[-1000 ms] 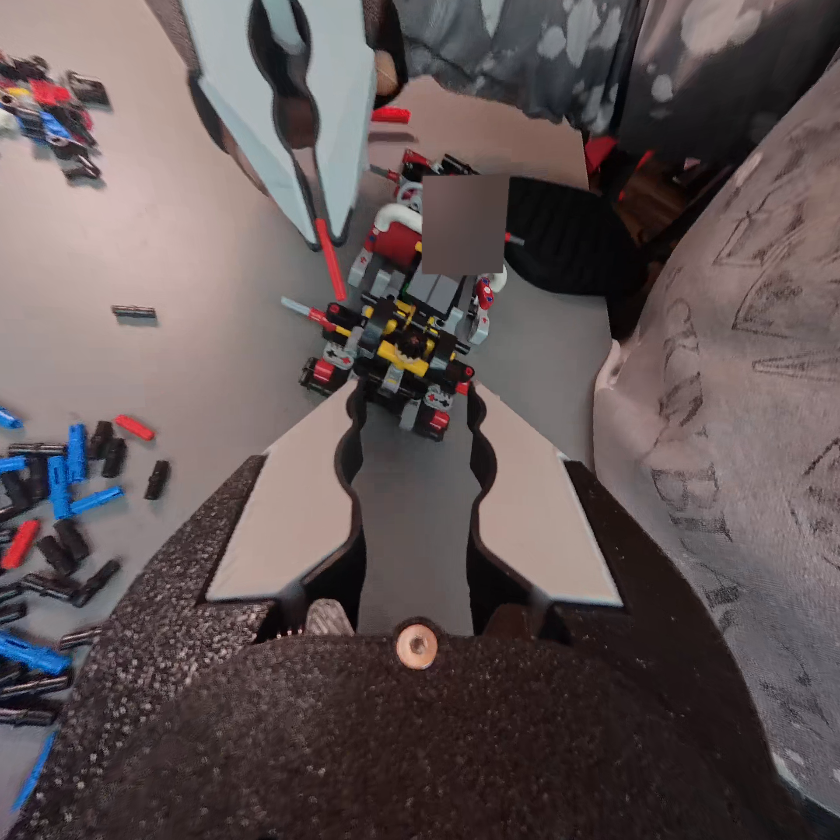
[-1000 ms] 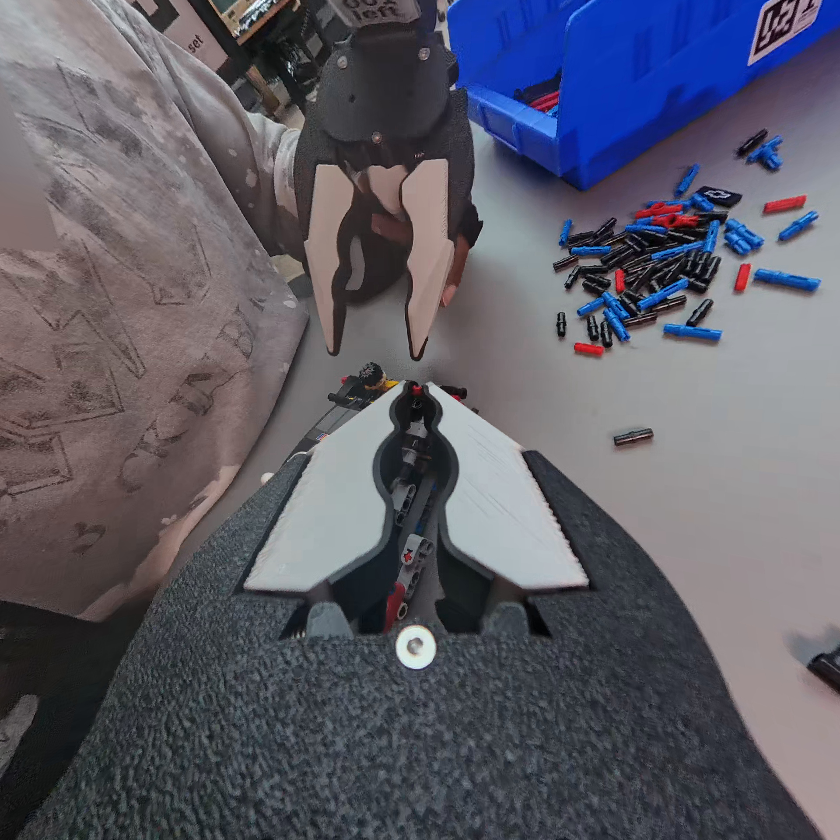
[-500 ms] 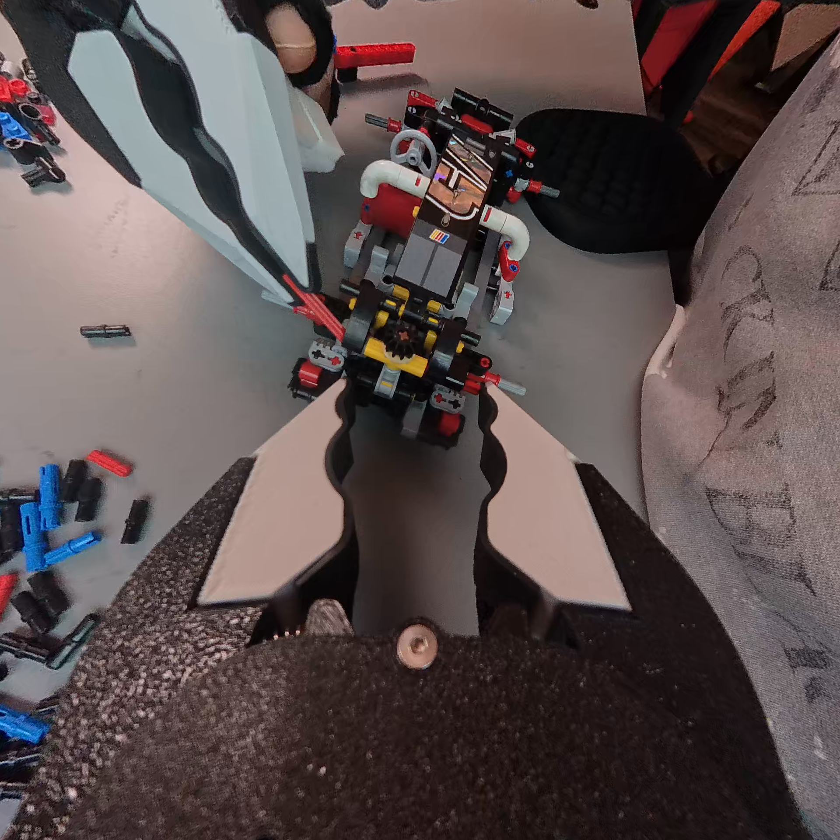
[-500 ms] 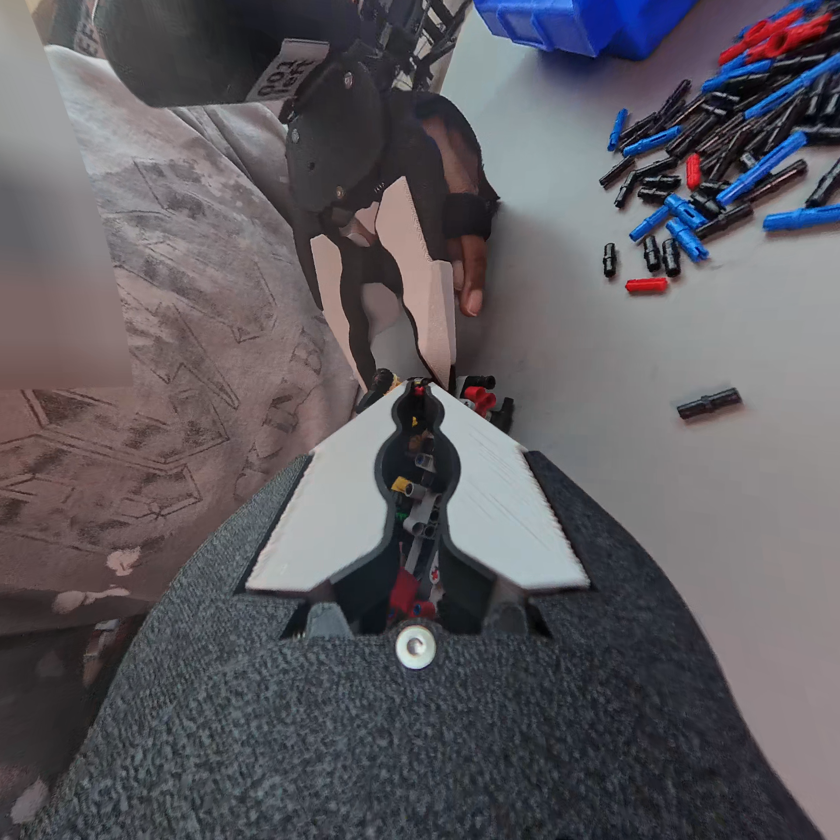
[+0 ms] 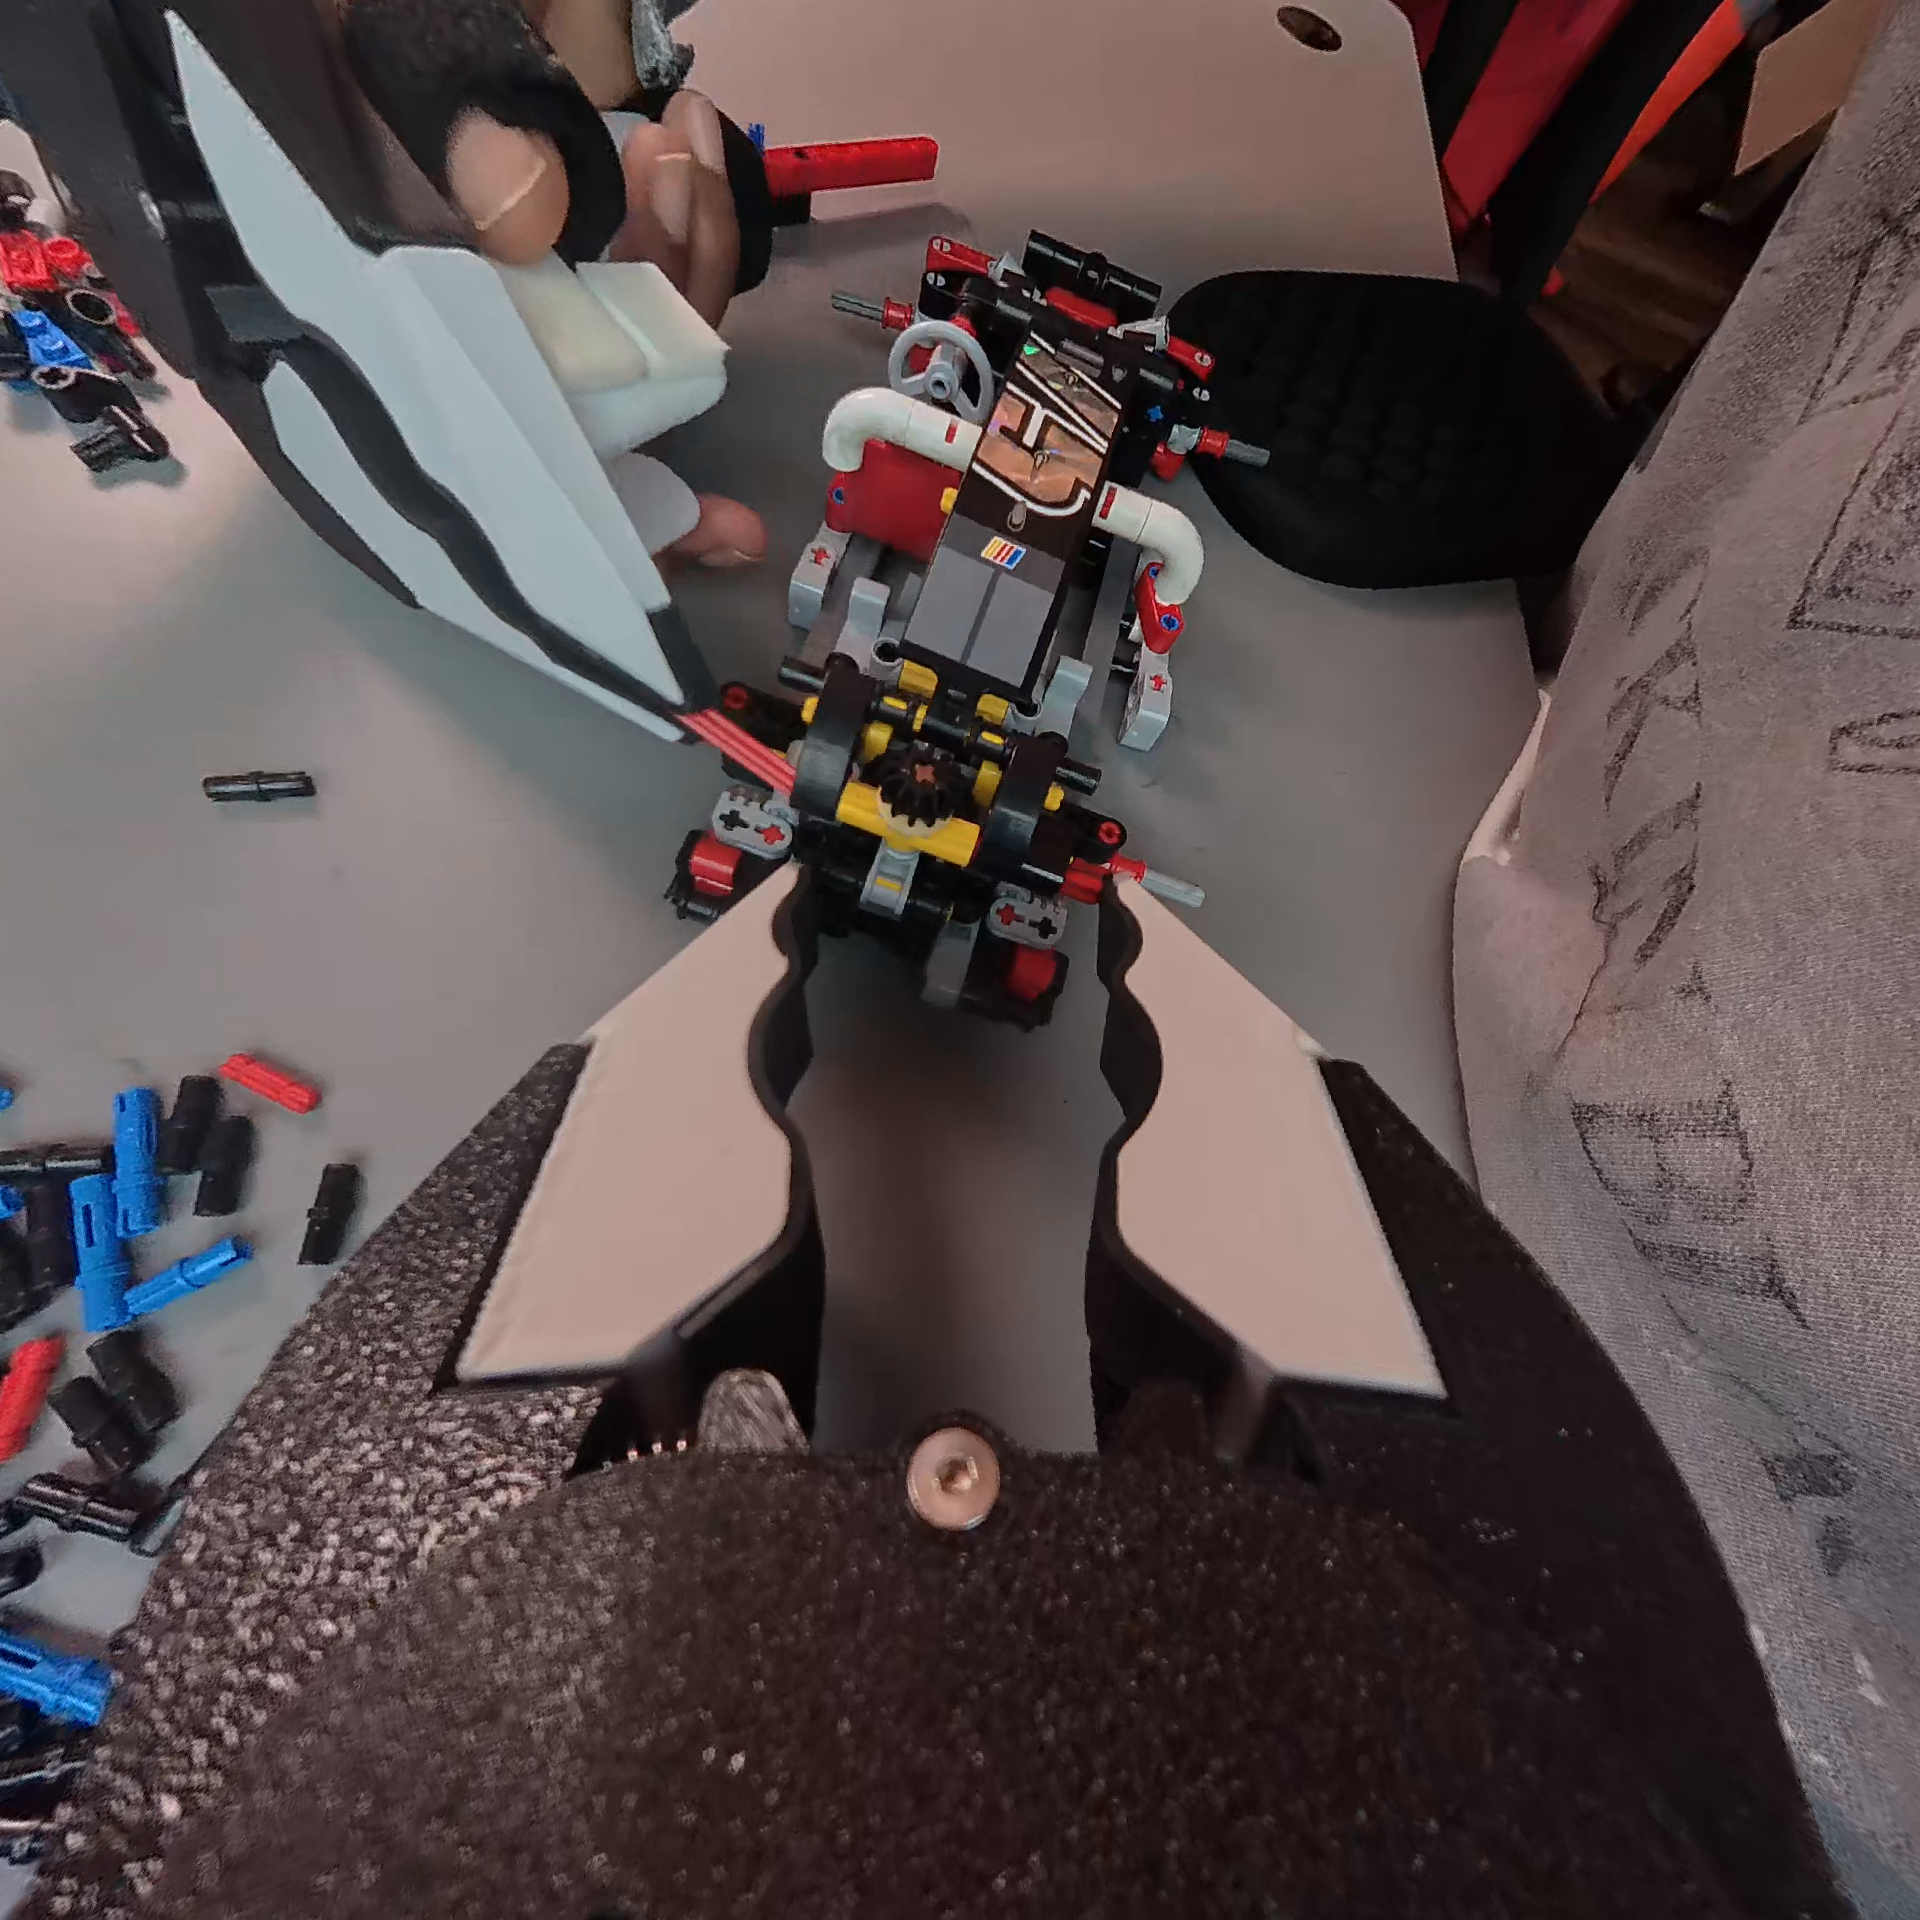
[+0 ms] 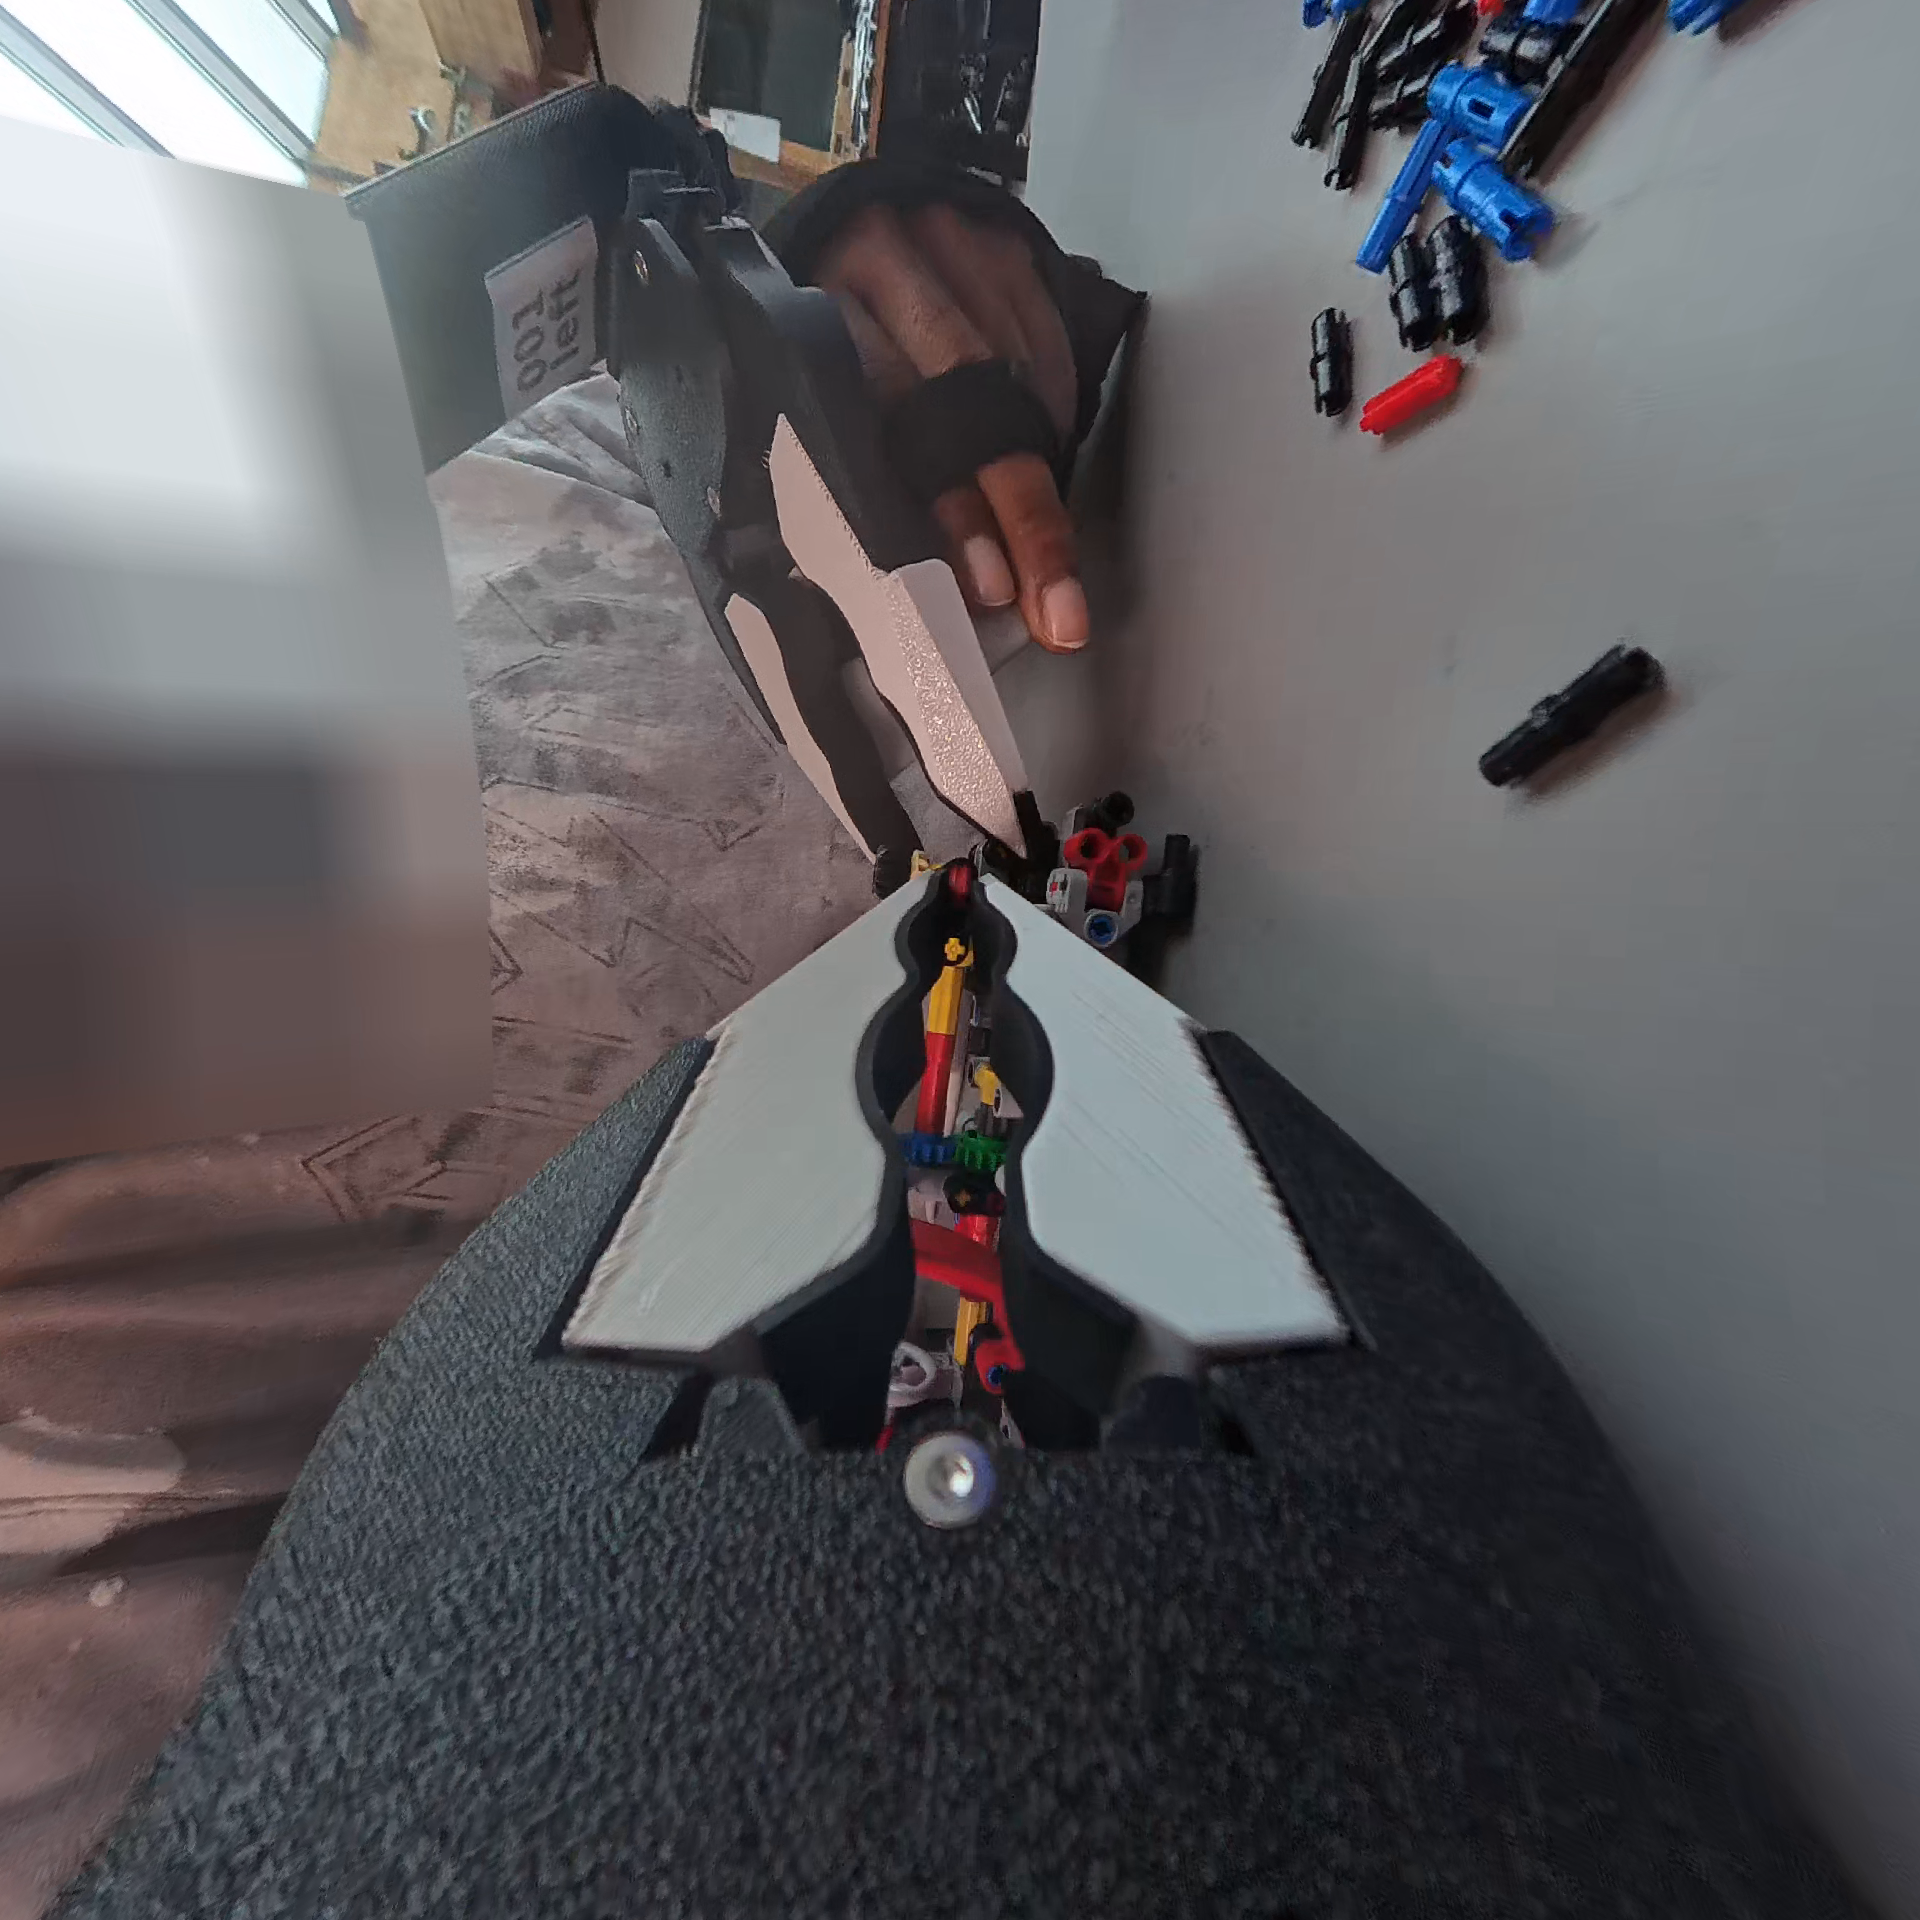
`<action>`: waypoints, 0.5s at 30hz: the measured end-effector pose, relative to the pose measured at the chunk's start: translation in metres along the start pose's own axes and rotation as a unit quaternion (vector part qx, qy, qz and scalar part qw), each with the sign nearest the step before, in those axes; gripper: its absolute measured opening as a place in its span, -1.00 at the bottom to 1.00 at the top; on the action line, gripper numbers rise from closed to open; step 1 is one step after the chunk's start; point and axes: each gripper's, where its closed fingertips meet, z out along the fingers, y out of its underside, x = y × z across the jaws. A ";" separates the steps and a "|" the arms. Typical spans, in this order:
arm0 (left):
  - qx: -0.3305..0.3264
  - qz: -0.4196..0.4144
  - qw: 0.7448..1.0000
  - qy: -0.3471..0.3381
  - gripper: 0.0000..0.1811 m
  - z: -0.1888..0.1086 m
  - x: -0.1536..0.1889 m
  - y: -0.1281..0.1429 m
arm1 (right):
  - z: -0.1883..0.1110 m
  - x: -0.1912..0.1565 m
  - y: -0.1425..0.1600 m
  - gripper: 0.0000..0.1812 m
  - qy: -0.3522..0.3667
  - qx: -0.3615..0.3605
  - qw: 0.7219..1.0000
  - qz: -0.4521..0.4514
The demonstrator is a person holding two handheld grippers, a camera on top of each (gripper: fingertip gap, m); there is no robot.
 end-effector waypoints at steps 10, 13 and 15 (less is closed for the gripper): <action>0.000 0.015 1.000 0.008 -0.43 0.001 0.002 0.001 | 0.001 0.002 0.006 -0.96 -0.018 -0.129 0.991 0.041; -0.001 0.025 1.000 0.008 -0.43 0.002 0.003 0.002 | 0.003 0.000 0.006 -0.97 -0.029 -0.176 0.984 0.017; 0.000 0.027 1.000 0.008 -0.43 0.002 0.003 0.002 | 0.004 0.001 0.005 -0.97 -0.032 -0.210 0.977 -0.009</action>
